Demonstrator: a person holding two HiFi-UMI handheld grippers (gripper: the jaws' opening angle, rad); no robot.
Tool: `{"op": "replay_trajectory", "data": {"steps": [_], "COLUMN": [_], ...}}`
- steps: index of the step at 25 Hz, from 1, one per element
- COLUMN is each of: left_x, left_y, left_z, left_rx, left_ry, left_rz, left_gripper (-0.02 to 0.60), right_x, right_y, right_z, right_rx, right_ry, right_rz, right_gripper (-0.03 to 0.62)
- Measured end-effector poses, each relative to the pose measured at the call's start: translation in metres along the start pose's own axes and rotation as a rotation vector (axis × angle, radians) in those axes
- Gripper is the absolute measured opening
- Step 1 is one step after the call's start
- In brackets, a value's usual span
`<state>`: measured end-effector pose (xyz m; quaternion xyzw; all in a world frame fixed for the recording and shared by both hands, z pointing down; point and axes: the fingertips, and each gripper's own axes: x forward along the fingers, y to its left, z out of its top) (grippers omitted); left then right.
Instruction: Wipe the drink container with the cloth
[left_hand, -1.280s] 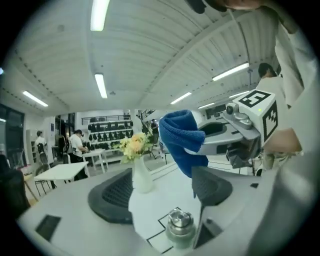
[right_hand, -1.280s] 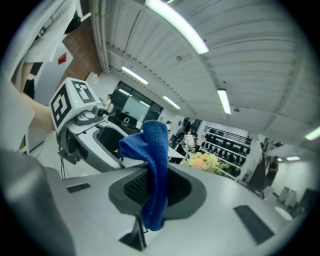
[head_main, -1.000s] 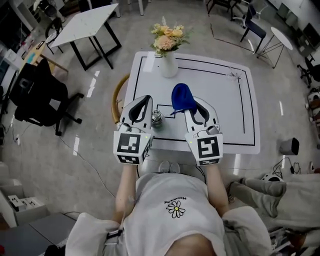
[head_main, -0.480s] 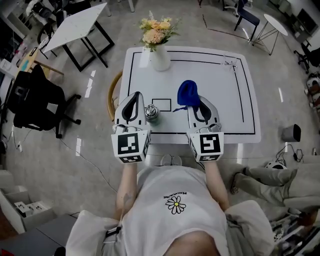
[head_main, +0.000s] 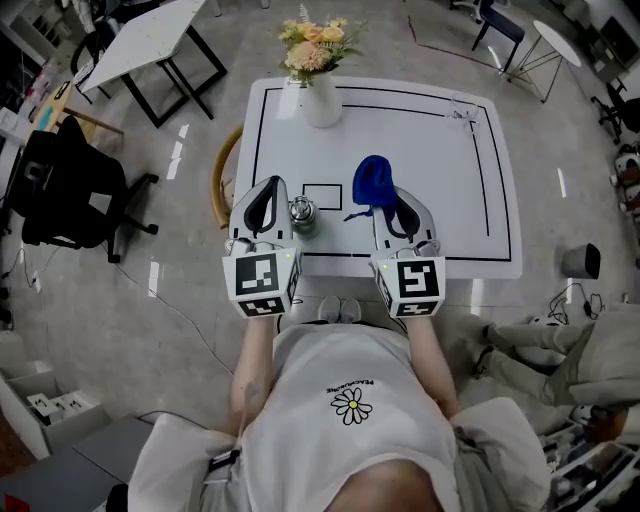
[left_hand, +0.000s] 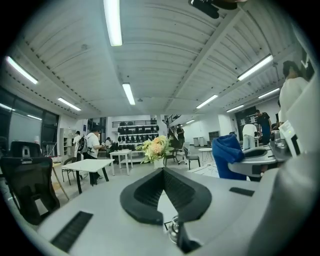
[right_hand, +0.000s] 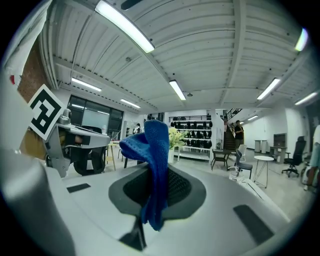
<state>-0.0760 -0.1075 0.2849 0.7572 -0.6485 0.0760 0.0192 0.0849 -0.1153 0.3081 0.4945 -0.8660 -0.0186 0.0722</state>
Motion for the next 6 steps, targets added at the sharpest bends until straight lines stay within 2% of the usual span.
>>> {"op": "replay_trajectory", "data": {"steps": [6], "left_x": [0.004], "left_y": [0.004], "left_z": [-0.019], "left_rx": [-0.019], "left_ry": [0.055], "left_rz": [0.005], "left_gripper": [-0.002], "right_x": [0.002], "right_y": [0.001], "right_z": [-0.014], "right_rx": [0.002], "right_ry": [0.030], "right_rz": [0.000], "right_gripper": [0.043]}}
